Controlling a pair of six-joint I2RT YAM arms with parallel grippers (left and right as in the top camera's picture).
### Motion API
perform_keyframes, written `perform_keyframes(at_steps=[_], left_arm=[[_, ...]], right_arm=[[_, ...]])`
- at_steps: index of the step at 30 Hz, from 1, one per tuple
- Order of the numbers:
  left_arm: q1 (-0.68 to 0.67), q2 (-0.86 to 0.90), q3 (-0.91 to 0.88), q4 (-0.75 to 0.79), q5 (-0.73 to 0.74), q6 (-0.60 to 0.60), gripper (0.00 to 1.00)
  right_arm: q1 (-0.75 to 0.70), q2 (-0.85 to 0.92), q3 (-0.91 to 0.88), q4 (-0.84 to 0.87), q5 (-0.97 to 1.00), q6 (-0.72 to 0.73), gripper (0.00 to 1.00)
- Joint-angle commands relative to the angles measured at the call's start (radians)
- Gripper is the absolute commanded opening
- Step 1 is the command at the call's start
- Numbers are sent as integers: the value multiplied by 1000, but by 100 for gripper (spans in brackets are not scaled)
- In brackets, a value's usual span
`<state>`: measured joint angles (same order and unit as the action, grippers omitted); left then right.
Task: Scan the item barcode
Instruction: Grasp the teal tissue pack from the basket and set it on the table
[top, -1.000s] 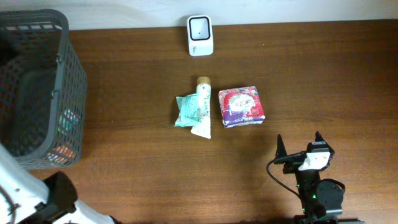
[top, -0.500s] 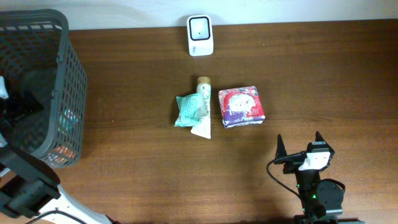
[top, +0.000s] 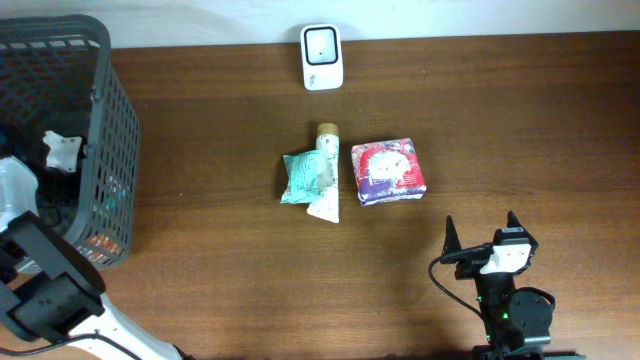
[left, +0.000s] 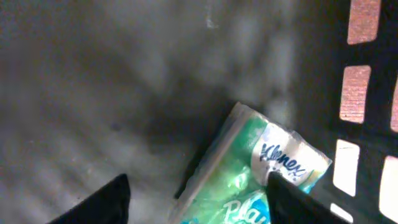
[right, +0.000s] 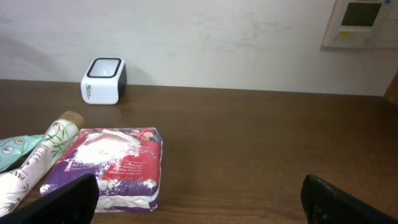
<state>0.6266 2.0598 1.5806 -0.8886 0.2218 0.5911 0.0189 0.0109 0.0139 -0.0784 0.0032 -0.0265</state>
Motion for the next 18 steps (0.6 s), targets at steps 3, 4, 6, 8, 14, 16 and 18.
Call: perform_keyframes(at_steps=[3,4,6,8,14,16,18], left_arm=[[0,59,-34,7,-7,15,50],[0,69,-41,6,-6,15,42],[0,80,-49,3,-5,-9,17],[2,71,-35,0,-6,-58,0],[3,-51,299,-165,-6,-462,0],[3,-121,449,-229,-5,-658,0],[3,-182,528,-244,-5,-741,0]], right_arm=[[-7,-7,-8,-3,9,4,99],[-7,-7,-8,-3,9,4,99],[-7,-7,-8,-3,9,4,99],[-7,-7,-8,-3,9,4,99],[-7,-7,-8,-3,9,4,99],[-7,-7,-8,-3,9,4,99],[-7,-7,-8,-3,9,4,99]])
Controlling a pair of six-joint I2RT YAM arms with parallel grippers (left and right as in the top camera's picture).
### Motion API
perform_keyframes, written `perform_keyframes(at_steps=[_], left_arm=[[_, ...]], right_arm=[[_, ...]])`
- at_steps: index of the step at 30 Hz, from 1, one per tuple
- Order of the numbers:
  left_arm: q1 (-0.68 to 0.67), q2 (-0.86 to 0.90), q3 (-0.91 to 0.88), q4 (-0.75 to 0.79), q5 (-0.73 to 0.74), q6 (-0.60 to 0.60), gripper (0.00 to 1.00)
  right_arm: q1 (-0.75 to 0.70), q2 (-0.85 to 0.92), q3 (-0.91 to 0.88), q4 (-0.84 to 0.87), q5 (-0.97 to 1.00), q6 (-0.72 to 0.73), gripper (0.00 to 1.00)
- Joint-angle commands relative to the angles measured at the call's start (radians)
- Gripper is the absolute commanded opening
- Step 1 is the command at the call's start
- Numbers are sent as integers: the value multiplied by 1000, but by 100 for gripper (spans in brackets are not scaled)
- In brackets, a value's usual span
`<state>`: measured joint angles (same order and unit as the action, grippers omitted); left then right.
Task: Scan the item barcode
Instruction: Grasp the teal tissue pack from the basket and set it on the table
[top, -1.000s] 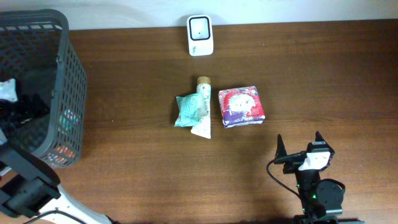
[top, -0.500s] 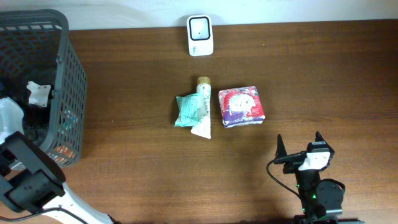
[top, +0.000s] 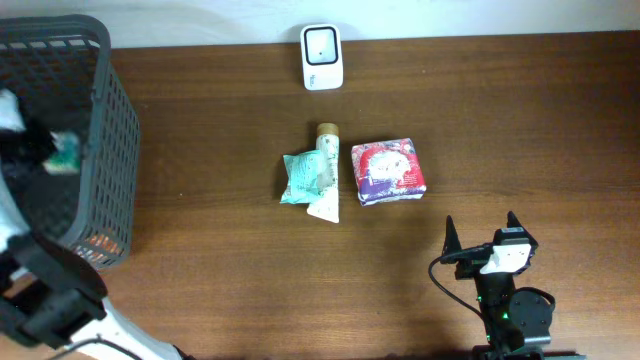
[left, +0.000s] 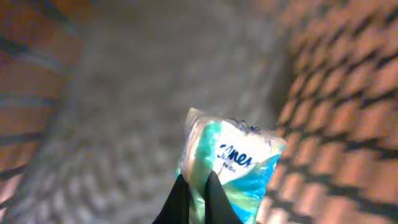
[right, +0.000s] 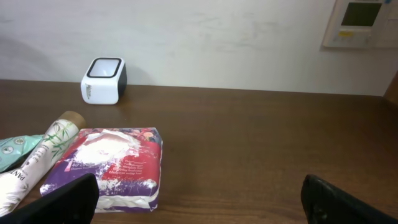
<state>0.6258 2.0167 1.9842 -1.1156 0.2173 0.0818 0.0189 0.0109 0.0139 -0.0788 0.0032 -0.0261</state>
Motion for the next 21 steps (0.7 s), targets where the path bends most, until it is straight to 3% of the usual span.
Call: perform_keyframes(at_steps=[1,3,5,8,11,14,17,21], left_arm=[[3,-187,153,-19,4,-254,0],[3,-275,165,-18,22,-340,0],[3,-356,165,-19,138,-475,0],[-43,-402,165,-45,399,-478,0],[-213,-399,138,-128,404,-423,0],[-398,-399,64,-159,298,-391,0],[-581,-399,-66,-142,79,-391,0],[-758,-399,-304,10,-130,-392,0]], right_arm=[[-7,-7,-8,-3,9,4,99],[-7,-7,-8,-3,9,4,99],[-7,-7,-8,-3,9,4,99],[-7,-7,-8,-3,9,4,99],[-7,-7,-8,-3,9,4,99],[-7,-7,-8,-3,9,4,99],[-7,-7,-8,-3,9,4,99],[-7,-7,-8,-3,9,4,99]])
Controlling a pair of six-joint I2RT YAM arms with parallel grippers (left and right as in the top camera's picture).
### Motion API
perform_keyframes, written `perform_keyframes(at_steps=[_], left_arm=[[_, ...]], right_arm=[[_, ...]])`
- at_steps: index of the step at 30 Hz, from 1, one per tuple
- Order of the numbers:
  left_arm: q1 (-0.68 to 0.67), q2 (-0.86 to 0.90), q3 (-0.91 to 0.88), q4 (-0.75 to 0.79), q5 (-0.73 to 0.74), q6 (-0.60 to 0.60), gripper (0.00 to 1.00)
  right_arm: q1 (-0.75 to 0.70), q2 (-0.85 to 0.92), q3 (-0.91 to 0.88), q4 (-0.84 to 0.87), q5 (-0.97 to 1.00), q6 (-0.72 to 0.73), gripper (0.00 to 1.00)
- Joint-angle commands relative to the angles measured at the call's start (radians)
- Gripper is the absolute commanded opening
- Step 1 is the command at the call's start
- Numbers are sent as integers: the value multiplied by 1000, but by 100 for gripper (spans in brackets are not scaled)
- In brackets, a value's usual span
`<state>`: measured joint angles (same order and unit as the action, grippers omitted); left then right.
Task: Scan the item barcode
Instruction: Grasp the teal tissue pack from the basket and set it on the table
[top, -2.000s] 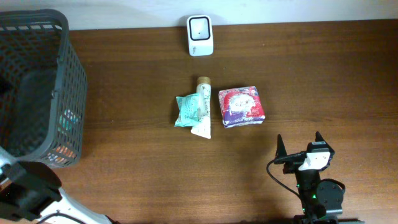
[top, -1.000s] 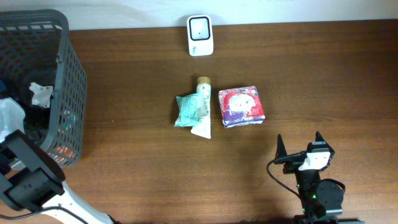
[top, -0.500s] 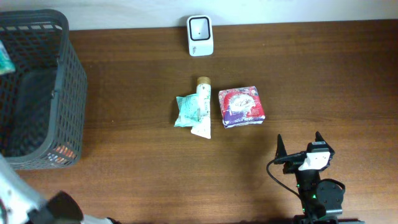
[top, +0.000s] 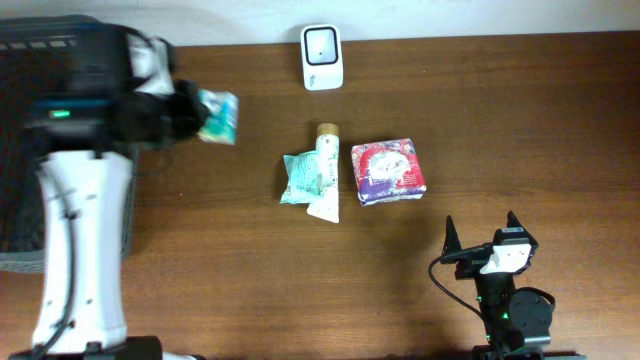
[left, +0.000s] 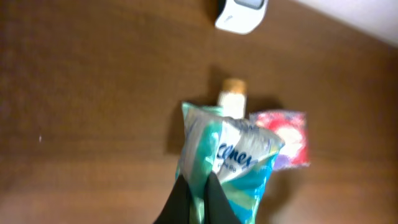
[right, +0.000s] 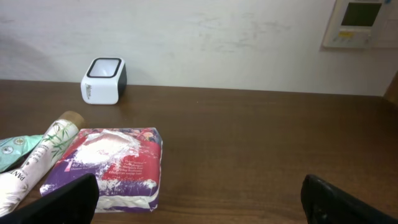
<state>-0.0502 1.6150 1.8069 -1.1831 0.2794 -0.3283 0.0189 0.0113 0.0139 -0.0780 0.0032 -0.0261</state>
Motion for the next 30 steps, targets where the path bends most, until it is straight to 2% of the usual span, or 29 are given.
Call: perform_keyframes(at_steps=[1,3,7,10,12,13,14,15,18,19,23,24,25,27,30], left_arm=[[-119,2,-201,150,-233,6,0],[-164,4,-333,280,-285,-71,0],[-205,30,-575,573,-303,-87,0],[-205,108,-668,698,-305,-87,0],[-205,174,-674,717,-305,-87,0],[-205,209,-674,720,-302,-87,5],[-205,227,-674,721,-302,-87,25],[-205,235,-674,723,-302,-87,40],[-202,215,-636,715,-261,-79,54],[-200,198,-611,708,-230,-55,63],[-187,46,-375,562,-198,-10,66],[-176,3,-309,531,-198,-9,68],[-153,-56,-223,506,-198,35,74],[-103,-131,-119,488,-226,114,80],[28,-244,-23,467,-505,121,88]], right_arm=[[-7,-8,-8,-4,9,4,99],[-7,-8,-8,-4,9,4,99],[-7,-8,-8,-4,9,4,99],[-7,-8,-8,-4,9,4,99],[-7,-8,-8,-4,9,4,99],[-7,-8,-8,-4,9,4,99],[-7,-8,-8,-4,9,4,99],[-7,-8,-8,-4,9,4,99],[-7,-8,-8,-4,9,4,99],[-7,-8,-8,-4,9,4,99],[-7,-8,-8,-4,9,4,99],[-7,-8,-8,-4,9,4,99],[-7,-8,-8,-4,9,4,99],[-7,-8,-8,-4,9,4,99],[-7,-8,-8,-4,9,4,99]])
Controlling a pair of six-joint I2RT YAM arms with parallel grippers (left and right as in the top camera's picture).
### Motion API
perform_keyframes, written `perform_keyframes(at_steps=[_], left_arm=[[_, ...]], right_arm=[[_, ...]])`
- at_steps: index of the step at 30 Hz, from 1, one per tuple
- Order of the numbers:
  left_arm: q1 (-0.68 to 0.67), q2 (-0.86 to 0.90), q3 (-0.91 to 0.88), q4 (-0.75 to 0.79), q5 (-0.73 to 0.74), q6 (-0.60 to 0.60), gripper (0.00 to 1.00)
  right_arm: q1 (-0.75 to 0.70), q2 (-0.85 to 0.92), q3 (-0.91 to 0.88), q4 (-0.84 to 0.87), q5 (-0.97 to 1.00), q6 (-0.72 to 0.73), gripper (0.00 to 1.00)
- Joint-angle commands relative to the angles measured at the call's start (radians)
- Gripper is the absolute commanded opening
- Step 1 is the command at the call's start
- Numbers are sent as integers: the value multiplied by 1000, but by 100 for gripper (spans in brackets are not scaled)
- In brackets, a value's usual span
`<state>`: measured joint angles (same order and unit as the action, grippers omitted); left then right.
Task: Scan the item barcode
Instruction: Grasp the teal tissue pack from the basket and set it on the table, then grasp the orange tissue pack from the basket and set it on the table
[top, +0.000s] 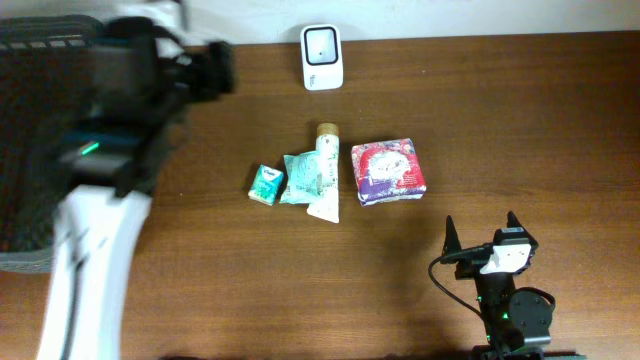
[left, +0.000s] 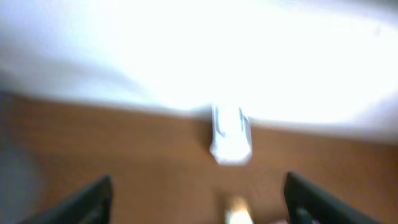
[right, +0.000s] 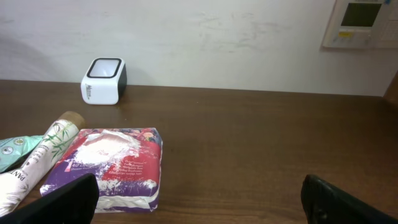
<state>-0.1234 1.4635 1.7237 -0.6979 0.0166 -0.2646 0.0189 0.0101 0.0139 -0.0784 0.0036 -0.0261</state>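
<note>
A small green-and-white Kleenex tissue pack (top: 266, 185) lies on the table, just left of a teal pouch (top: 300, 178). The white barcode scanner (top: 322, 44) stands at the far edge; it also shows, blurred, in the left wrist view (left: 230, 134). My left gripper (top: 220, 72) is up near the far edge, left of the scanner, open and empty, its dark fingers (left: 87, 202) wide apart. My right gripper (top: 480, 238) rests open at the near right, its fingers (right: 62, 202) spread with nothing between them.
A bamboo-print tube (top: 325, 180) and a red-and-purple tissue pack (top: 388, 172) lie to the right of the pouch, both also in the right wrist view, tube (right: 43, 160), pack (right: 112, 167). A dark mesh basket (top: 40, 160) stands at the left edge.
The left gripper held the Kleenex pack in the air left of the scanner. Now the pack lies on the table beside the teal pouch, and the gripper is open, nearer the far edge.
My left gripper was open inside the basket over the Kleenex pack. Then it was shut on the pack, still in the basket. After that it held the pack over the table. Now the pack lies with the other items. The right arm stayed still.
</note>
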Motion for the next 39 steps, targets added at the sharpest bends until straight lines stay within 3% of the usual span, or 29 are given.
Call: perform_keyframes(at_steps=[1,3,4,6,8,10,12,14,18,23,25,29,32,36,39], left_arm=[[164,-126,63,-19,-373,58,88],[318,-145,62,-52,-539,57,89],[386,-138,61,-80,-540,57,90],[551,-95,50,-172,-491,-55,91],[671,-10,44,-248,-277,-105,100],[725,76,44,-276,-18,-105,99],[735,142,44,-295,91,-104,99],[735,229,44,-337,90,-102,99],[735,354,44,-481,-5,-267,99],[735,466,44,-523,4,-272,99],[735,499,43,-554,-17,-274,94],[737,566,39,-635,-83,-456,98],[734,616,9,-640,-83,-485,98],[734,658,-37,-623,-85,-510,90],[734,689,-76,-604,-84,-510,69]], right_arm=[[-7,-6,-8,-3,9,4,99],[-7,-6,-8,-3,8,4,99],[-7,-6,-8,-3,8,4,99],[-7,-6,-8,-3,9,4,99],[-7,-6,-8,-3,8,4,99],[-7,-6,-8,-3,9,4,99],[-7,-6,-8,-3,8,4,99],[-7,-6,-8,-3,8,4,99],[-7,-6,-8,-3,9,4,99],[-7,-6,-8,-3,9,4,99],[-7,-6,-8,-3,9,4,99],[-7,-6,-8,-3,8,4,99],[-7,-6,-8,-3,8,4,99],[-7,-6,-8,-3,9,4,99],[-7,-6,-8,-3,9,4,99]])
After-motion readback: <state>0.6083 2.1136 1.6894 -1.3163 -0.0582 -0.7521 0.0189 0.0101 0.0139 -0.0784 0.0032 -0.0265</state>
